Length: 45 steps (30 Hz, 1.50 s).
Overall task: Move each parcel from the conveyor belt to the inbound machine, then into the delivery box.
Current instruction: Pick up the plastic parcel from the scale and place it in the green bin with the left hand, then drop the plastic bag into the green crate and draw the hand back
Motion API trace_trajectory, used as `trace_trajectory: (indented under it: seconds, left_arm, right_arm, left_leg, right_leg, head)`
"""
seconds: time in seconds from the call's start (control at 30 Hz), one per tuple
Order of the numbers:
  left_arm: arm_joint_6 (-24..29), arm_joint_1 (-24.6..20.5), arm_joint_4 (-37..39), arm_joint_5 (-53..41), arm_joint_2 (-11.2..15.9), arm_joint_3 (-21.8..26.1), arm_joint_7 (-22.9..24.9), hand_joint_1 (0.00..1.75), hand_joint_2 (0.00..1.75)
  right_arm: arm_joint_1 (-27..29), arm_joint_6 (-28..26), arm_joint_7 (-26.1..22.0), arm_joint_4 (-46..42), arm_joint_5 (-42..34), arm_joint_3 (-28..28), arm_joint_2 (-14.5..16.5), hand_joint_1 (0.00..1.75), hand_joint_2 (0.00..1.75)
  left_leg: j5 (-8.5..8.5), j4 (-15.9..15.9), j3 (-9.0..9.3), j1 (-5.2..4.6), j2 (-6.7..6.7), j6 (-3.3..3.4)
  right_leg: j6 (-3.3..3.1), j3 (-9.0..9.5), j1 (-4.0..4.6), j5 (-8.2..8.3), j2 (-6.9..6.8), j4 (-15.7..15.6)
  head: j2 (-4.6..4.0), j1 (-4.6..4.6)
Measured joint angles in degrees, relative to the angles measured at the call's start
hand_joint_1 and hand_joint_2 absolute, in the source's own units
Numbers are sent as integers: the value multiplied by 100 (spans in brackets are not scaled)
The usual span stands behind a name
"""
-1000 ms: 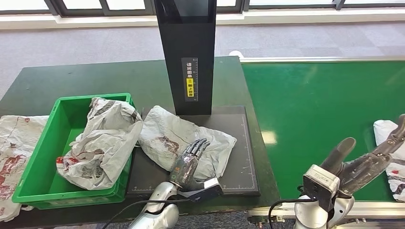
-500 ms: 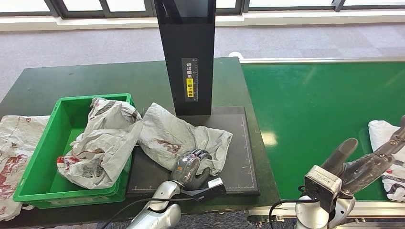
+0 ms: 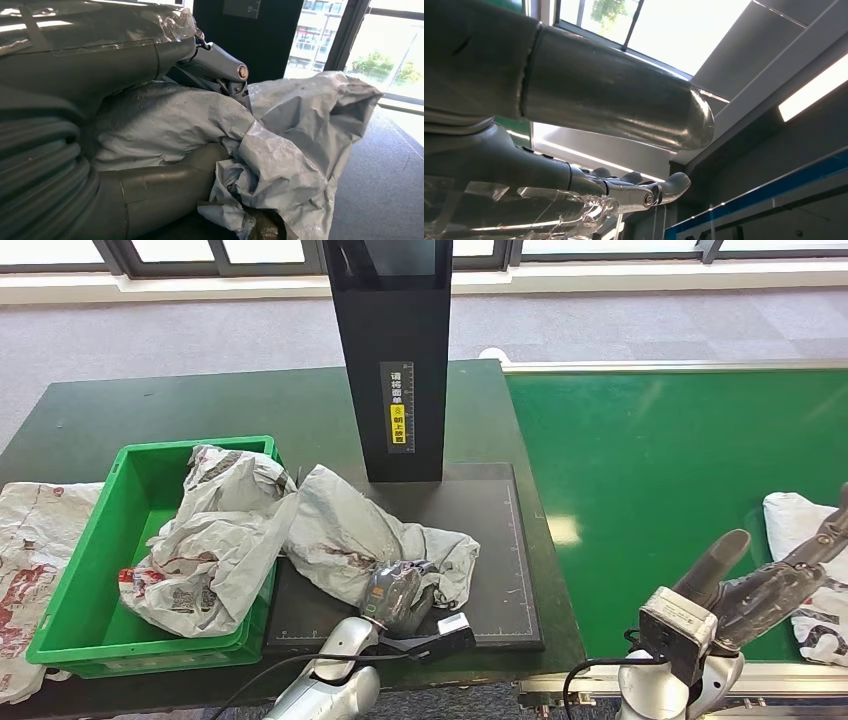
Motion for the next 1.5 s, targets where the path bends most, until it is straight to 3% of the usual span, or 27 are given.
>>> trace_trajectory:
  seconds: [0.1,0.23,0.33,0.5,0.67,0.87,1.07,1.33,1.5]
  left_arm:
    - [145,1,-6,-149,0,3,99,175,175]
    - [919,127,-555,-906,8,125,254,175,175]
    - [1196,403,-2228,-1316,54,357,-16,175,175]
    - [1247,773,-5087,-701,148,650,-935,175,175]
    - [1247,996,-6670,-314,183,914,-1386,175,175]
    - [1246,1172,-7564,760,192,1306,-2315,175,175]
    - [1240,1265,-8008,1157,192,1542,-2606,175,175]
    - [1239,1387,-8485,2618,195,1752,-2877,175,175]
    - [1239,1459,-8435,2499,195,2348,-2937,175,175]
  right_arm:
    - [0,0,1,0,-5,0,0,0,0]
    - [5,1,1,0,5,0,-1,0,0]
    - [17,2,3,7,31,0,-2,0,0]
    - [5,4,3,49,42,0,-2,0,0]
    - [-2,4,3,91,30,0,-1,0,0]
    - [-3,6,3,101,8,0,0,0,0]
    - [-7,6,3,113,-4,0,0,0,0]
    - [-28,6,2,236,-41,0,0,0,0]
    - [-28,6,1,271,-9,0,0,0,0]
  left_leg:
    - [0,0,0,0,0,0]
    - [6,0,-17,2,2,-5]
    - [13,0,-34,4,1,-11]
    - [11,-2,-41,9,-5,-14]
    - [8,-4,-45,10,-19,-12]
    - [8,-4,-43,10,-20,-12]
    - [8,-4,-42,10,-21,-12]
    - [7,-4,-44,11,-32,-12]
    - [8,-4,-40,11,-30,-12]
  right_leg:
    - [0,0,0,0,0,0]
    - [-1,-17,2,7,1,5]
    - [-3,-32,3,13,1,9]
    - [-12,-34,8,4,-1,12]
    - [-10,-32,9,-6,-15,11]
    - [-10,-30,9,-5,-17,11]
    - [-10,-28,9,-5,-19,11]
    - [-11,-25,10,-7,-32,10]
    - [-14,-26,10,-9,-35,10]
  head:
    - [0,1]
    - [0,1]
    - [0,-1]
    - [0,-1]
    - [0,0]
    - [0,0]
    - [0,0]
    - [0,0]
    - [0,0]
